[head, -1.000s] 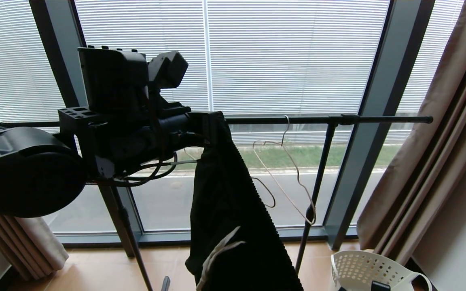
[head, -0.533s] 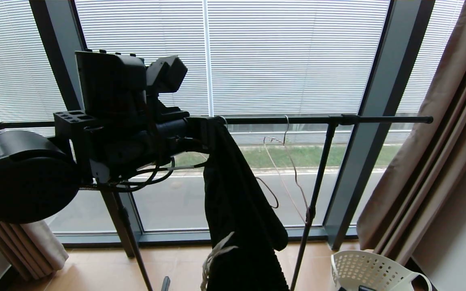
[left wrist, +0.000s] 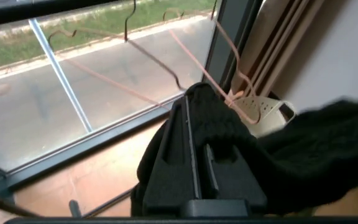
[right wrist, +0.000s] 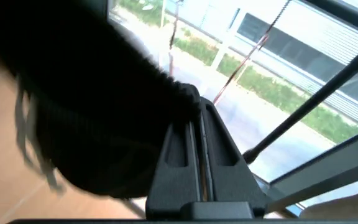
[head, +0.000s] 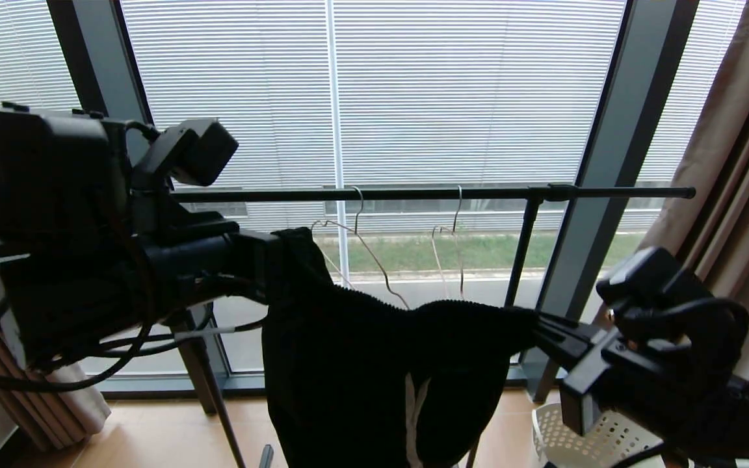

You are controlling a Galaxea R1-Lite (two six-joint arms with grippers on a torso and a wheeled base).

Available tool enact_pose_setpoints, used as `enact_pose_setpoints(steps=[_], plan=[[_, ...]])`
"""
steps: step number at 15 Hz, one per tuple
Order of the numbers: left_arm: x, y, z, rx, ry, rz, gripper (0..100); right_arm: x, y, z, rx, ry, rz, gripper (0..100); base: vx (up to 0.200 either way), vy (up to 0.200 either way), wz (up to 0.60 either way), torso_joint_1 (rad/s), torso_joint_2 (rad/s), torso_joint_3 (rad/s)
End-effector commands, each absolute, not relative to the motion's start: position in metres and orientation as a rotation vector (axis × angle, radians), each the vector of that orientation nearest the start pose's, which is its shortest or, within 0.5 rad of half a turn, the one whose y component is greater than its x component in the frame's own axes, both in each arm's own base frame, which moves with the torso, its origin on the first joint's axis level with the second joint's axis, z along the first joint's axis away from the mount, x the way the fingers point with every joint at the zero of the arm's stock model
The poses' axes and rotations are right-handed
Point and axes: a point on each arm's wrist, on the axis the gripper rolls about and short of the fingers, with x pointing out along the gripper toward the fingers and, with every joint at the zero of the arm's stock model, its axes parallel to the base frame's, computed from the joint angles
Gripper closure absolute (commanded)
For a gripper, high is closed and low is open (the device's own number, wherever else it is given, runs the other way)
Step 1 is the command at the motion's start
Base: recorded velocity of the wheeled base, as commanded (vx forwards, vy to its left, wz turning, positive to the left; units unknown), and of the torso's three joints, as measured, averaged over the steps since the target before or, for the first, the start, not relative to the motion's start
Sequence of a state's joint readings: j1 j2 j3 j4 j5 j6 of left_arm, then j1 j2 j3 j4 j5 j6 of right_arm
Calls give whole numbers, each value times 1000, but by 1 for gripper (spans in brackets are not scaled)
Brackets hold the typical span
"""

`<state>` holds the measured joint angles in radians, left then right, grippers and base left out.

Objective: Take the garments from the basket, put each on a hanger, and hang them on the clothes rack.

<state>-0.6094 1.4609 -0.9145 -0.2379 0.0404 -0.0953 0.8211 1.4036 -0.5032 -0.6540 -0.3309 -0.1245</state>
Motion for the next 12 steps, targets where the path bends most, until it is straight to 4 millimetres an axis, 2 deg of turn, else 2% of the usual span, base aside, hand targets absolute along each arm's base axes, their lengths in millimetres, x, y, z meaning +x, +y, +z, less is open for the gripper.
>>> enact_pose_setpoints(steps=[1,2,3,6,9,12], plan=[[184,-134,231,36,367,-568,100,198,171,190,-238,172,415,100,0,0,0,0,0,0],[179,-134,226,44,385,-574,100,208,177,192,-233,165,403,100,0,0,0,0,0,0],[171,-133,213,63,425,-590,100,228,189,199,-222,144,379,100,0,0,0,0,0,0],[154,-142,183,124,526,-663,100,265,219,210,-196,100,350,100,0,0,0,0,0,0],[134,-163,164,187,598,-790,100,283,239,211,-185,75,357,100,0,0,0,0,0,0],[121,-192,166,135,632,-880,100,292,261,207,-179,61,384,100,0,0,0,0,0,0]])
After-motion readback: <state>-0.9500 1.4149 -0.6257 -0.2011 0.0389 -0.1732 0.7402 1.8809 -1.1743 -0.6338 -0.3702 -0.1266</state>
